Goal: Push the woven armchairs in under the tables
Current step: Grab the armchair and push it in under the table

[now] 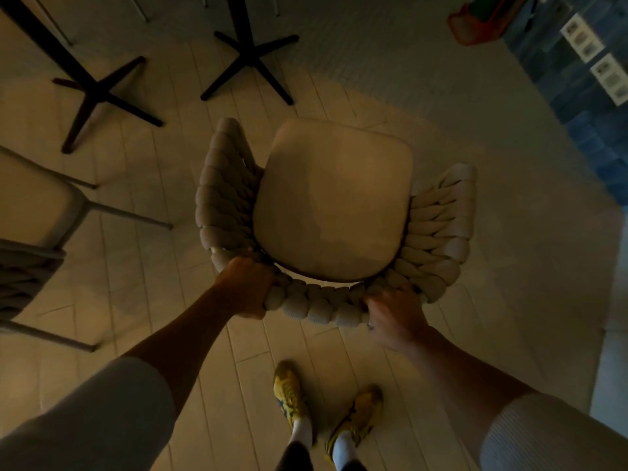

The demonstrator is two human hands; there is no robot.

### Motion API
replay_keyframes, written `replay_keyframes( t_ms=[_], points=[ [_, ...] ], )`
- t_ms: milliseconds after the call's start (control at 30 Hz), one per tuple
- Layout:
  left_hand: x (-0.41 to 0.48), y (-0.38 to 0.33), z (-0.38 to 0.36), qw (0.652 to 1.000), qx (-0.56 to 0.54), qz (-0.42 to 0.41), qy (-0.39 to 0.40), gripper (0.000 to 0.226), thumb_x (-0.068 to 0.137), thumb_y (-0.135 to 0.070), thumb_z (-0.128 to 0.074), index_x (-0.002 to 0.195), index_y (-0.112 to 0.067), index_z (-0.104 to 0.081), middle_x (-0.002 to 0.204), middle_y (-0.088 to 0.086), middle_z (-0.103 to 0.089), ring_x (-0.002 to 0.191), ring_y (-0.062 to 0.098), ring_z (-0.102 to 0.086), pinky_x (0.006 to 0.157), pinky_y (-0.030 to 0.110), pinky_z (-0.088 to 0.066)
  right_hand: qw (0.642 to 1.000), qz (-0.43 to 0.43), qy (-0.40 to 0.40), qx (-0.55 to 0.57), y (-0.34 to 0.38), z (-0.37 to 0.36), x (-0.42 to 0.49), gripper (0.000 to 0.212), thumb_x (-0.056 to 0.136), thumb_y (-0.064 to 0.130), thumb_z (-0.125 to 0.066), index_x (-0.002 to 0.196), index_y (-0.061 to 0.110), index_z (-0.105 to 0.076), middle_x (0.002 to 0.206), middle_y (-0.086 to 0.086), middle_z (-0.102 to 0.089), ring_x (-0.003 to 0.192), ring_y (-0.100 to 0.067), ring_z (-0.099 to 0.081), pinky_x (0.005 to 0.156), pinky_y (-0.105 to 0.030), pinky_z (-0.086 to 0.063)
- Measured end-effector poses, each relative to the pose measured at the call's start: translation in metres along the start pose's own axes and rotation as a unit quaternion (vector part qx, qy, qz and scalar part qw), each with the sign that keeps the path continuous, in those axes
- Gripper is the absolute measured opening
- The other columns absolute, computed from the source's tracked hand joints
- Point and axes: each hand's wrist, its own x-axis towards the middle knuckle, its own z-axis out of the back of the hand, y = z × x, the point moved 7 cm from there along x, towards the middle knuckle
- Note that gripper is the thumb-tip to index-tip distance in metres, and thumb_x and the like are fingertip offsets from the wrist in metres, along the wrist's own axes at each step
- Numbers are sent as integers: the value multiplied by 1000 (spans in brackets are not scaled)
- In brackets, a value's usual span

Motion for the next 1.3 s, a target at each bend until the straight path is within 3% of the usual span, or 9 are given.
replay_keyframes(
  t_ms=[367,533,767,833,967,1167,1300],
  points=[
    [-6,-15,-4,999,-27,22,-9,23,77,-47,-67,96,-32,-66,83,-13,-61,77,12,-61,80,31,-55,999,-10,13,-34,-8,4,-2,34,83,43,-70,115,31,-69,112,5,-71,110,-21,-65,105,-40,-41],
    [-7,-39,-4,997,-61,42,-24,28,78,-47,-68,101,-31,-67,91,-11,-65,83,12,-63,85,31,-53,999,11,4,-52,-30,1,-2,38,79,43,-69,116,35,-69,106,8,-72,107,-20,-65,105,-40,-38],
    [-2,-78,6,990,-97,88,-45,37,79,-45,-69,113,-31,-64,102,-8,-64,95,16,-65,79,30,-47,994,58,17,-90,-70,1,4,36,77,41,-70,112,39,-70,110,9,-71,111,-22,-65,104,-43,-36],
    [5,-91,9,987,-109,101,-54,42,79,-45,-68,119,-32,-62,107,-9,-65,96,16,-64,77,30,-42,993,69,24,-96,-86,4,8,34,78,38,-69,113,39,-70,111,10,-71,111,-21,-65,101,-41,-33],
    [18,-112,15,982,-134,127,-34,40,77,-46,-67,115,-32,-65,102,-10,-67,94,16,-65,81,31,-49,988,95,38,-113,-115,9,17,42,73,32,-67,114,39,-70,108,10,-71,109,-21,-64,97,-40,-32],
    [30,-138,42,974,-161,152,-43,37,83,-40,-68,118,-31,-61,106,-7,-66,97,17,-64,85,32,-50,987,104,21,-120,-155,12,31,39,48,35,-75,86,41,-75,82,12,-71,82,-19,-69,81,-38,-39],
    [34,-147,58,967,-188,160,-58,35,84,-37,-68,118,-32,-61,103,-10,-65,93,14,-63,88,33,-53,985,128,18,-118,-169,20,37,39,54,35,-64,92,43,-72,89,13,-72,91,-18,-69,83,-39,-37]
  ],
)
